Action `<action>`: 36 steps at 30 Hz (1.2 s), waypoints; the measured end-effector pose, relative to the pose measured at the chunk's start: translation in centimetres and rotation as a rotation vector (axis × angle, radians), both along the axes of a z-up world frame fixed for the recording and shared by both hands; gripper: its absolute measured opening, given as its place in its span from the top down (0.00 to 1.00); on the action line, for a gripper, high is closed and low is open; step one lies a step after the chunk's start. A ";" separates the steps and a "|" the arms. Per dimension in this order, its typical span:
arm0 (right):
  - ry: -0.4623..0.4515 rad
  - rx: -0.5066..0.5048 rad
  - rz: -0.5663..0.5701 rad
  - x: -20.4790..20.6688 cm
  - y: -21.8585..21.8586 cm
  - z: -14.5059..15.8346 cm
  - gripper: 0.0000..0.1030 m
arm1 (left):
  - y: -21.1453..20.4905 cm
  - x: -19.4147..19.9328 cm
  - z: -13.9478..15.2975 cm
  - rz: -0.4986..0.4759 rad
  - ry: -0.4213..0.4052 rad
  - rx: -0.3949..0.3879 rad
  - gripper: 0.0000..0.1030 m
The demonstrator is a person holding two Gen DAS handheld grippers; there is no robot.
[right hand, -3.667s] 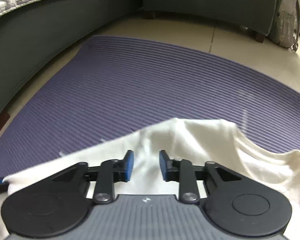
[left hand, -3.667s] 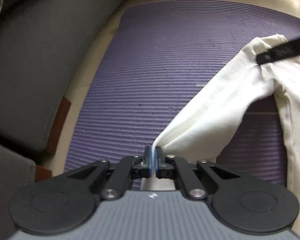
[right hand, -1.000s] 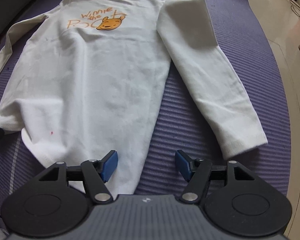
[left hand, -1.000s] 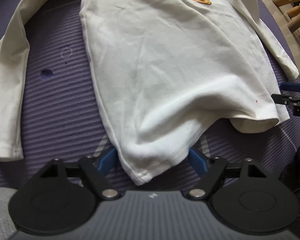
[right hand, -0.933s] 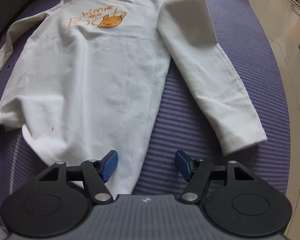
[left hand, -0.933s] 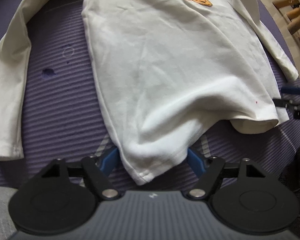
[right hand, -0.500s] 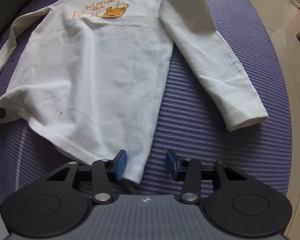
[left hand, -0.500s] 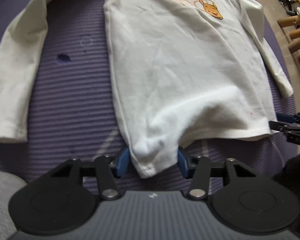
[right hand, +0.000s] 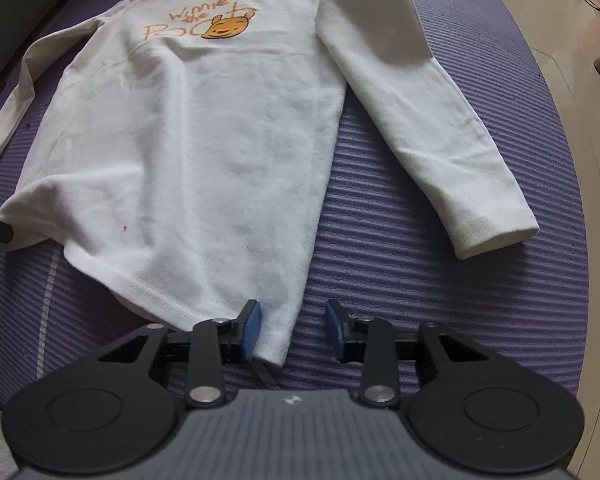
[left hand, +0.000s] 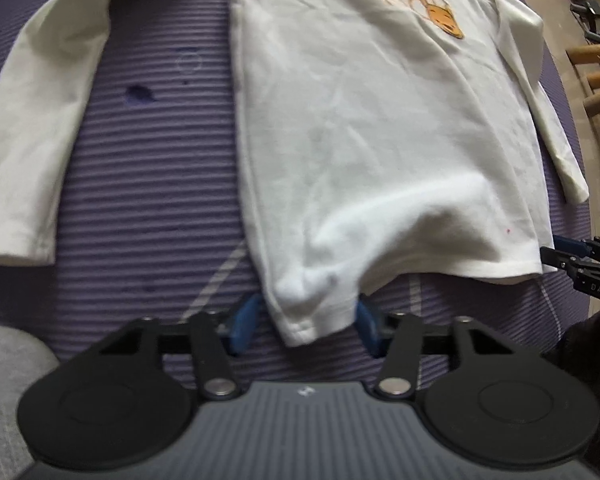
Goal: Fold clothes
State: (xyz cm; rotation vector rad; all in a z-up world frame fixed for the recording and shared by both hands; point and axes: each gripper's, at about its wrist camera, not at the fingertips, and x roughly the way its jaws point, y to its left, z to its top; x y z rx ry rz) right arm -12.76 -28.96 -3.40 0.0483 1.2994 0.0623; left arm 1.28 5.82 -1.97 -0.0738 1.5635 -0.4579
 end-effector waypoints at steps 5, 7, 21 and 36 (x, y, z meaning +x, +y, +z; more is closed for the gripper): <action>0.002 0.007 0.011 0.1 0.1 0.2 0.73 | 0.3 0.1 -0.1 0.003 0.007 0.012 0.56; 0.003 0.012 0.010 0.1 0.1 0.2 0.73 | 1.0 0.3 -0.3 0.029 0.049 -0.020 0.44; 0.005 0.011 0.023 0.7 0.3 0.6 0.71 | 2.4 1.4 0.7 0.108 0.029 -0.020 0.39; 0.000 -0.006 0.039 0.9 0.5 0.8 0.70 | -0.1 0.6 0.5 -0.028 -0.013 0.102 0.86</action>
